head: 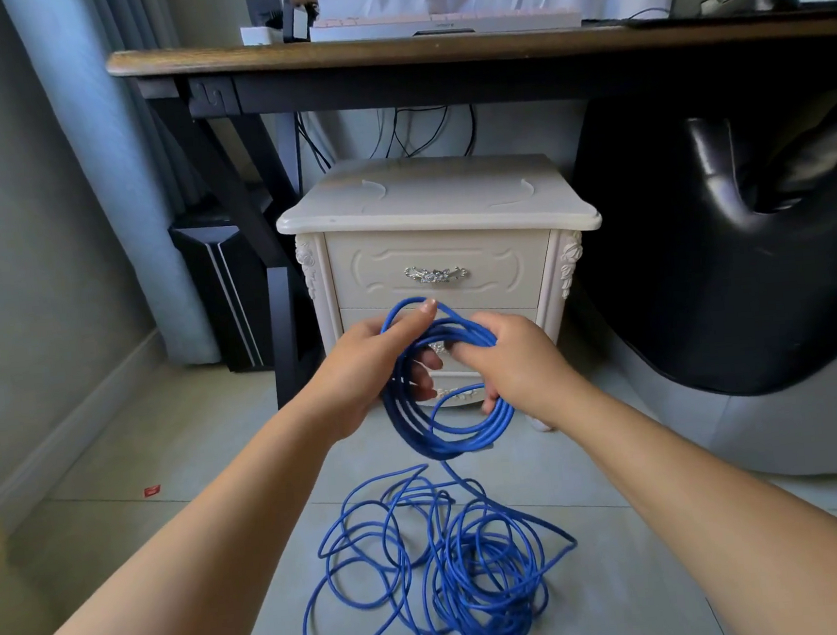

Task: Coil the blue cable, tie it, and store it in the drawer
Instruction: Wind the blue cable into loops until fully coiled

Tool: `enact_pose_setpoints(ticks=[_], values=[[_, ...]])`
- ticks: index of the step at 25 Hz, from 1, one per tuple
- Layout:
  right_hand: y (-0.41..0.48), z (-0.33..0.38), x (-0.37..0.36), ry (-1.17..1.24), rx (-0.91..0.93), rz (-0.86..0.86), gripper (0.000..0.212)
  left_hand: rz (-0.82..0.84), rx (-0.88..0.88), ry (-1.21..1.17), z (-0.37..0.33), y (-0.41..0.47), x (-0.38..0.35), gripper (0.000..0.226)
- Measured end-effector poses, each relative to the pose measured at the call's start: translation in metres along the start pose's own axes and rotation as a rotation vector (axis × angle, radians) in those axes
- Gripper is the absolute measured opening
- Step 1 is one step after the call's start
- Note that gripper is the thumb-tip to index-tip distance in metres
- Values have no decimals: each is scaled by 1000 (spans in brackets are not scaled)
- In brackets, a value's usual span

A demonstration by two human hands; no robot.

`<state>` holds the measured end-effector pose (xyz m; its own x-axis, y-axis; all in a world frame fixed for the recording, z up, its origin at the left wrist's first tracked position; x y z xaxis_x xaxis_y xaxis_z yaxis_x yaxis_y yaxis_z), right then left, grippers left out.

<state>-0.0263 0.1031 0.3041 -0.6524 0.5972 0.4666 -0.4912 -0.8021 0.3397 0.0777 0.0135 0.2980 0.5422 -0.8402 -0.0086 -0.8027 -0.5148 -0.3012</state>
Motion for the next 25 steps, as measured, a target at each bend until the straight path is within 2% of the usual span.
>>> enact_pose_setpoints(ticks=[3,5,12,16,20,22,25], values=[[-1,5,-2,-129,9,72,12,-63,-124,221,-13,-3,-4,40],[-2,5,1,-142,14,59,17,-84,-136,246,-14,-1,-3,41],[0,8,16,-57,16,118,33,-99,-158,46,-12,3,14,25],[3,7,38,-153,44,44,31,-250,-194,70,-16,1,35,13],[1,9,35,-110,83,8,25,-401,-208,22,-18,-3,45,10],[-2,5,25,-94,57,45,24,-396,-190,-44,-17,-3,44,10],[-6,-1,14,-24,-14,80,37,-333,-153,-143,-13,-2,37,16]])
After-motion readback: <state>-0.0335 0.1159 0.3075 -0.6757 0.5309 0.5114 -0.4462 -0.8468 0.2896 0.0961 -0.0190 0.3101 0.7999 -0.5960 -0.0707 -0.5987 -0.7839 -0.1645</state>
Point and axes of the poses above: each hand's wrist, its own y-axis towards the middle knuckle, its own x-axis out of the back of the hand, z = x × y, the point moved 9 cm from there along y, towards the middle knuckle, and after that the axes turned 15 degrees about x, right-handed, at the moved point
